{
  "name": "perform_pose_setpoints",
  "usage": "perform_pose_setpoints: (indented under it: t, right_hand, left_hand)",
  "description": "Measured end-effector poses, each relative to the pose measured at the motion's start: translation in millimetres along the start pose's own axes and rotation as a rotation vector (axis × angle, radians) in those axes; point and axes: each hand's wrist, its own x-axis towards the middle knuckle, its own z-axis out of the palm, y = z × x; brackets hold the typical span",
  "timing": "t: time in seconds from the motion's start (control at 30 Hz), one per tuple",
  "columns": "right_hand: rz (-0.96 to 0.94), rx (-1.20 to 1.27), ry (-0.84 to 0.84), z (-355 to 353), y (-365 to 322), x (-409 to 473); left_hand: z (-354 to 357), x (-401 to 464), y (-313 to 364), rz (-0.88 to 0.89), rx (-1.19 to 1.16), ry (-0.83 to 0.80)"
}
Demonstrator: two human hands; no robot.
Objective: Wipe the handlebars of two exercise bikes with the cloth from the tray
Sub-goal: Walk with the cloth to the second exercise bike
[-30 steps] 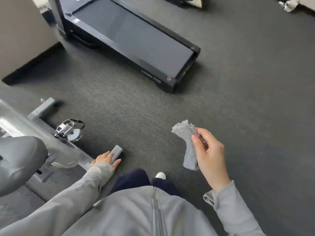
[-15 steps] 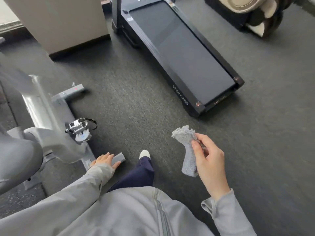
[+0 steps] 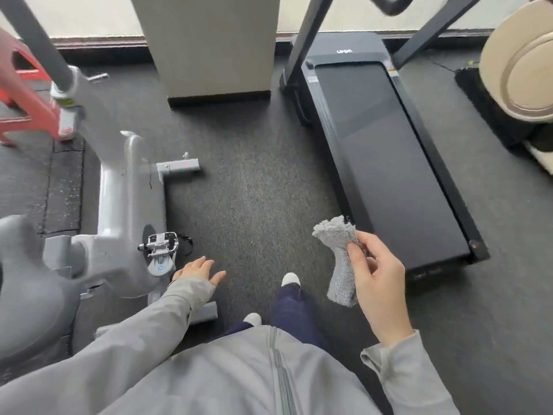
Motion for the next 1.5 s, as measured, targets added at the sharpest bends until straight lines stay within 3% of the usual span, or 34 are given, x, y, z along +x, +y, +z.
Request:
perform_pose_setpoints:
  t: [0.2, 0.37, 0.57, 0.8, 1.0, 1.23, 1.5]
  right_hand:
    - [-0.094, 0.054, -0.218, 28, -8, 109]
    - [-0.233, 0.052, -0.425, 48, -28, 211]
    - [-0.365, 0.016, -0.610, 83, -57, 302]
    - [-0.399, 0.043, -0.790, 150, -83, 332]
    - [-0.388, 0.092, -0.822, 206, -119, 355]
    - [-0.392, 0.128, -0.763, 277, -172, 388]
    - [-0.451, 0.189, -0.824, 338, -220, 433]
  left_hand:
    - [-9, 19, -10, -0.264, -0.175, -0.012]
    - [-30, 38, 6, -0.458, -0.307, 0.071]
    - [-63, 62, 34, -0.553, -0.426, 0.162]
    - [-83, 77, 12, -0.661, -0.500, 0.136]
    - [-97, 109, -28, -0.727, -0.612, 0.093]
    - [-161, 157, -95, -0.730, -0.649, 0.162]
    - [-209, 196, -126, -0.732, -0.678, 0.223]
